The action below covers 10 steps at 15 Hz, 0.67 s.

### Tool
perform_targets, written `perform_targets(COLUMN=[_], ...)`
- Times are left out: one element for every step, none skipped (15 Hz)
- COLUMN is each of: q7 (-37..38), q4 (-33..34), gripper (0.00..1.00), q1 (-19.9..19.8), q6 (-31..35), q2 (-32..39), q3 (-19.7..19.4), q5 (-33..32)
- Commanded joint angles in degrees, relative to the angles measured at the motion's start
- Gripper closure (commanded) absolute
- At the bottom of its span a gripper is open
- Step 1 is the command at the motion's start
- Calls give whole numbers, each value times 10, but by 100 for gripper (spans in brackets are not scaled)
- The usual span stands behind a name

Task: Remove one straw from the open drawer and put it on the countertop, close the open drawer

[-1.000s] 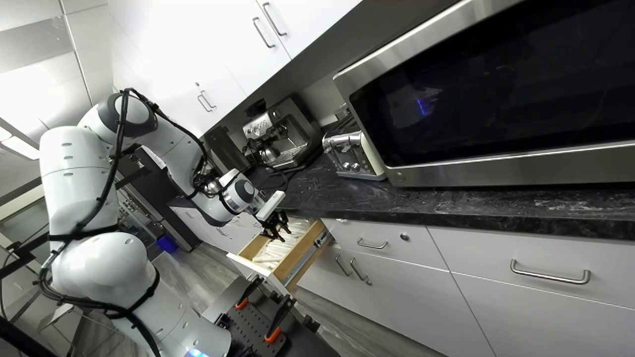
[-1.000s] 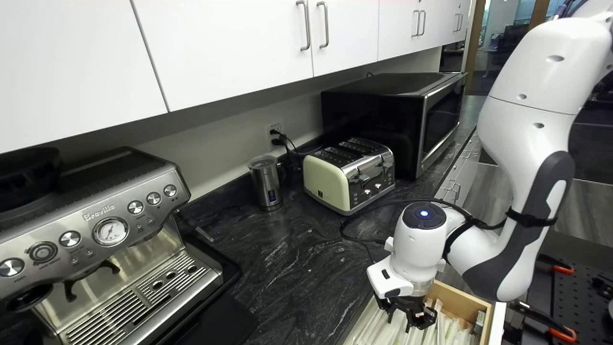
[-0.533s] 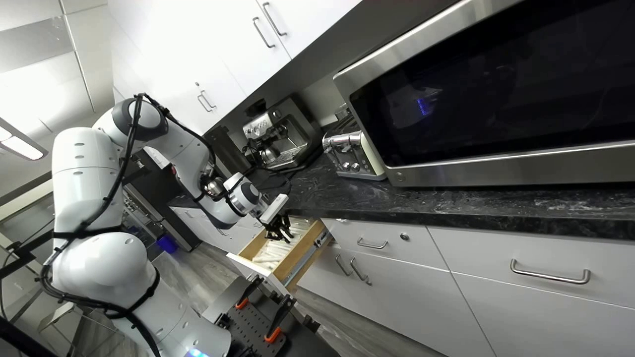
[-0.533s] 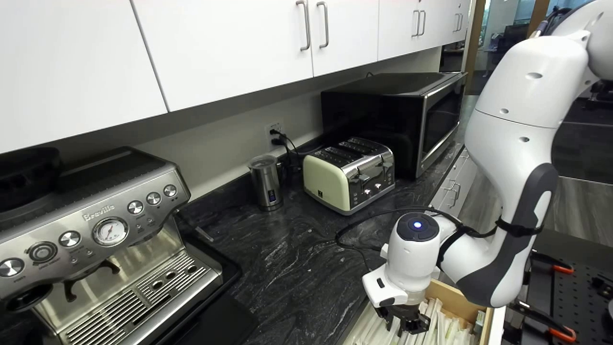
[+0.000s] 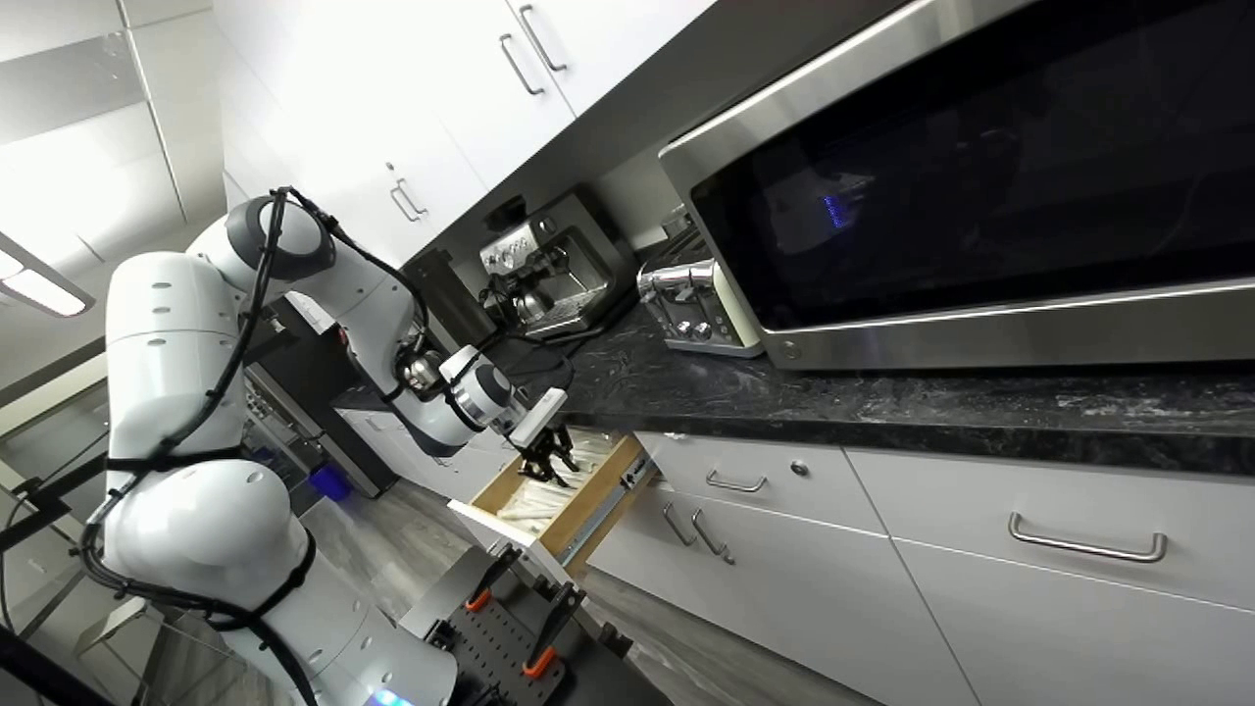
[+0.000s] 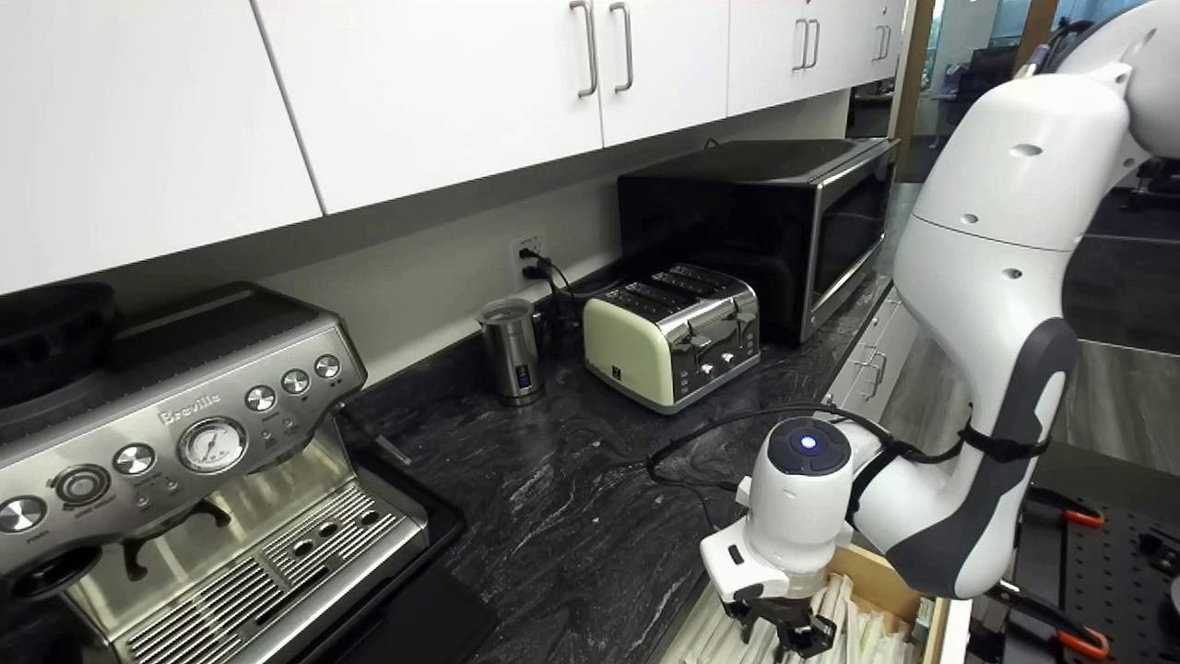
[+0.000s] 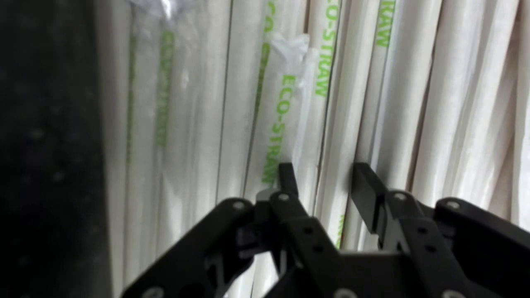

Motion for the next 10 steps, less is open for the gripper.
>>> perform_targets(q7=[32, 32, 32, 30, 30, 29, 28, 27, 25, 24], q4=[-26, -25, -23, -19, -16, -14, -12, -10, -8, -7], gripper=[59, 60, 63, 65, 69, 68, 80, 93, 95, 99], q1=[-17, -21, -23, -29, -33, -37, -40, -44, -49, -52], q6=[15, 14, 14, 12, 9, 8, 8, 7, 4, 2], q2=[-17, -14, -10, -5, -2, 1, 3, 4, 6, 7], q3=[18, 23, 24, 27, 31, 33, 34, 36, 39, 42], q5=[-14, -13, -13, -11, -10, -9, -9, -8, -6, -5])
